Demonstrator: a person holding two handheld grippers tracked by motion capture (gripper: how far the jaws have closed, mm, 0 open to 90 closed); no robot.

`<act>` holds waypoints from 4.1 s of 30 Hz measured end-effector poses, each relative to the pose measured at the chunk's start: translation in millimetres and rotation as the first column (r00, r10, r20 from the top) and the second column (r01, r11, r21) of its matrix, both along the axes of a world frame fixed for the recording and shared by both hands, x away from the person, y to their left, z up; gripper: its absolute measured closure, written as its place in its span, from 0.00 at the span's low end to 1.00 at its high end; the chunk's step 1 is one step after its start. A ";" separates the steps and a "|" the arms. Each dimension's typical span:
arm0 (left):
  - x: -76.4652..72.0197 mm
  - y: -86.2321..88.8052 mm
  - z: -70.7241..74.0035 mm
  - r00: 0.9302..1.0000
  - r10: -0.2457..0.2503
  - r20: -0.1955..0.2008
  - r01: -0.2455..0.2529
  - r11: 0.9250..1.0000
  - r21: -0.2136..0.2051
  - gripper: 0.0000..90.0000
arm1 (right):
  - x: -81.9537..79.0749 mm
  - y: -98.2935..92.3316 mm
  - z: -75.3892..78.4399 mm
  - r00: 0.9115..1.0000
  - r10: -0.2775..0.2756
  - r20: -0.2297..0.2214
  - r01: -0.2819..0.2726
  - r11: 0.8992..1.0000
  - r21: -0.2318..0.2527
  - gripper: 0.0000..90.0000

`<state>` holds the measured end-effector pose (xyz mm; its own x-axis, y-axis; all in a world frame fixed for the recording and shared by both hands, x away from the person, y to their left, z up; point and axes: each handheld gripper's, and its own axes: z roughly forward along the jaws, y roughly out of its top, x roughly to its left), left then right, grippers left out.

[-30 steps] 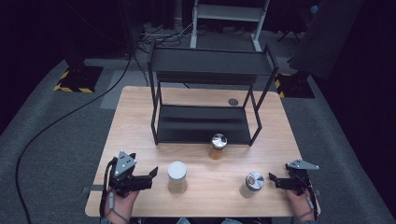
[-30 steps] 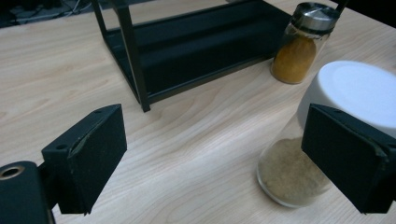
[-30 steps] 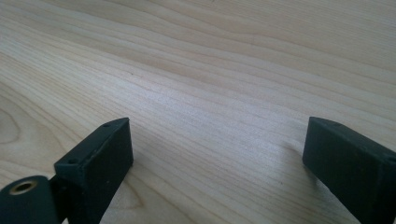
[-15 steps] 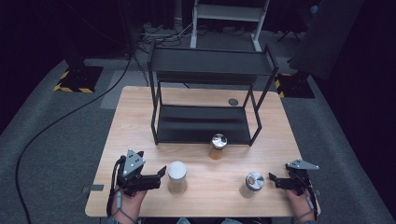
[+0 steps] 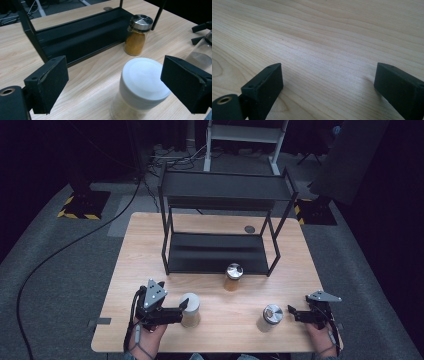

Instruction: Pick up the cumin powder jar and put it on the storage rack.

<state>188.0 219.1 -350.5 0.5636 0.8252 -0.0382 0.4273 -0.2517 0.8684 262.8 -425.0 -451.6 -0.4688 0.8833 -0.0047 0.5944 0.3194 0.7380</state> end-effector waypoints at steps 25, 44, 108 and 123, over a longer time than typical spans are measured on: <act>9.5 -23.5 -12.6 0.998 -0.046 -0.046 0.047 0.999 0.015 0.09 | -0.5 0.1 0.1 1.000 0.000 0.000 0.000 1.000 0.000 0.10; 15.8 -34.1 -32.2 0.994 -0.054 -0.094 0.059 0.997 0.045 0.22 | -0.8 0.0 0.1 1.000 0.001 0.001 -0.001 1.000 -0.001 0.10; 118.1 -51.3 66.6 0.994 -0.076 -0.074 0.082 0.993 0.088 0.37 | -0.4 -0.2 -0.1 1.000 0.004 0.002 -0.004 1.000 0.000 0.10; 157.8 -68.4 58.4 0.997 -0.028 -0.070 0.035 0.995 0.092 0.37 | -0.4 -0.4 -0.1 1.000 0.007 0.002 -0.007 1.000 0.000 0.10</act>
<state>345.8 150.8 -292.1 0.5879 0.8089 -0.0019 0.4760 -0.3440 0.8094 262.4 -425.4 -451.7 -0.4754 0.8798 -0.0061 0.5904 0.3242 0.7391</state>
